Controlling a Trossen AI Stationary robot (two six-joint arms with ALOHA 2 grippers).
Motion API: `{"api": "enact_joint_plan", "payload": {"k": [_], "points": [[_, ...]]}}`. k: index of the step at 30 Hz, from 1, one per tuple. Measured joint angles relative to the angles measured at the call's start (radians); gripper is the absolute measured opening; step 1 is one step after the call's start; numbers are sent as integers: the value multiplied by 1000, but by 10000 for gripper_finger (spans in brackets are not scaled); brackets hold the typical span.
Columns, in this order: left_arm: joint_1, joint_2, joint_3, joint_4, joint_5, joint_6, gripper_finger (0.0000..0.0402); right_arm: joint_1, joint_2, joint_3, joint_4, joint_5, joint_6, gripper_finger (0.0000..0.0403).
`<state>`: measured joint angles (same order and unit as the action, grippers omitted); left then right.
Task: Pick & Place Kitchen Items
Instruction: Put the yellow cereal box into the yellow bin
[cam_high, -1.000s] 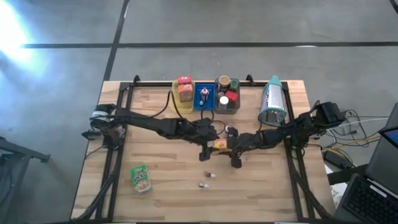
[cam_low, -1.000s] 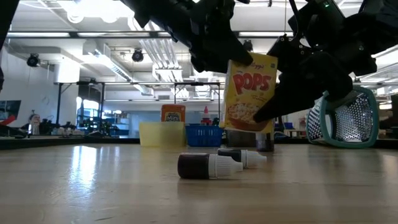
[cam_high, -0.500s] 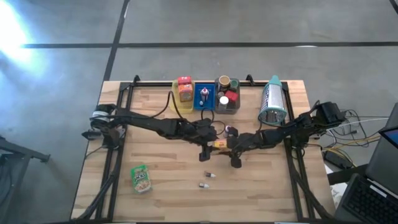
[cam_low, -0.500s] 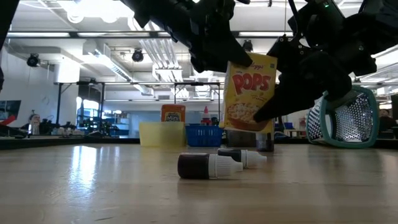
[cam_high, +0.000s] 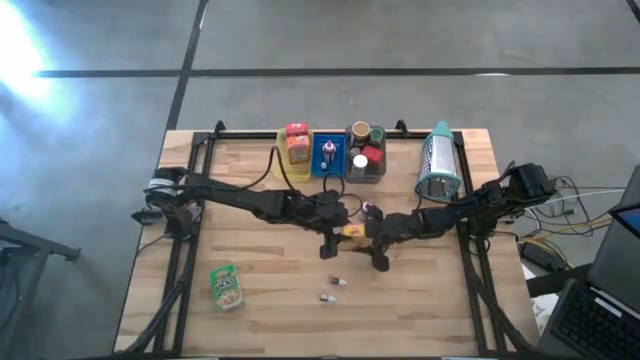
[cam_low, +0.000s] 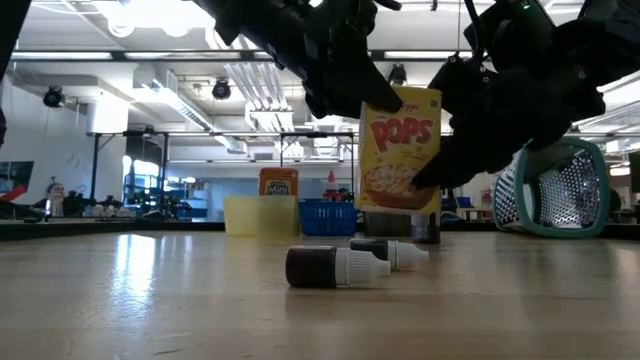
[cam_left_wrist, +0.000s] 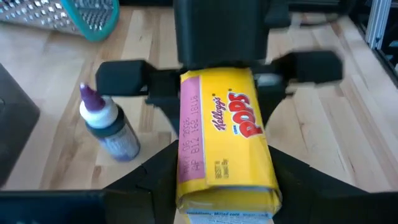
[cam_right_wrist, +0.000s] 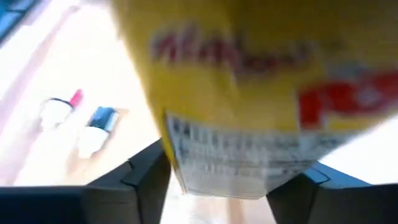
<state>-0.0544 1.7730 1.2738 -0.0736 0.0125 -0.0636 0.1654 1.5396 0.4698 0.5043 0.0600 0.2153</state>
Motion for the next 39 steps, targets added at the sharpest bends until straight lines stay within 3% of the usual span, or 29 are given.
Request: {"api": "enact_joint_plan", "payload": {"k": [5, 12, 22, 39], "points": [[1, -27, -1, -78, -2, -1, 197, 0, -26, 0, -58, -79, 72, 264], [2, -83, -3, -166, -30, -1, 197, 0, -78, -1, -251, -98, 183, 305], [8, -229, -3, -394, -192, 79, 197, 20, -107, -27, -363, -105, 267, 331], [228, -420, -102, -400, -169, 321, 197, 71, -107, -68, -315, -51, 372, 347]]}}
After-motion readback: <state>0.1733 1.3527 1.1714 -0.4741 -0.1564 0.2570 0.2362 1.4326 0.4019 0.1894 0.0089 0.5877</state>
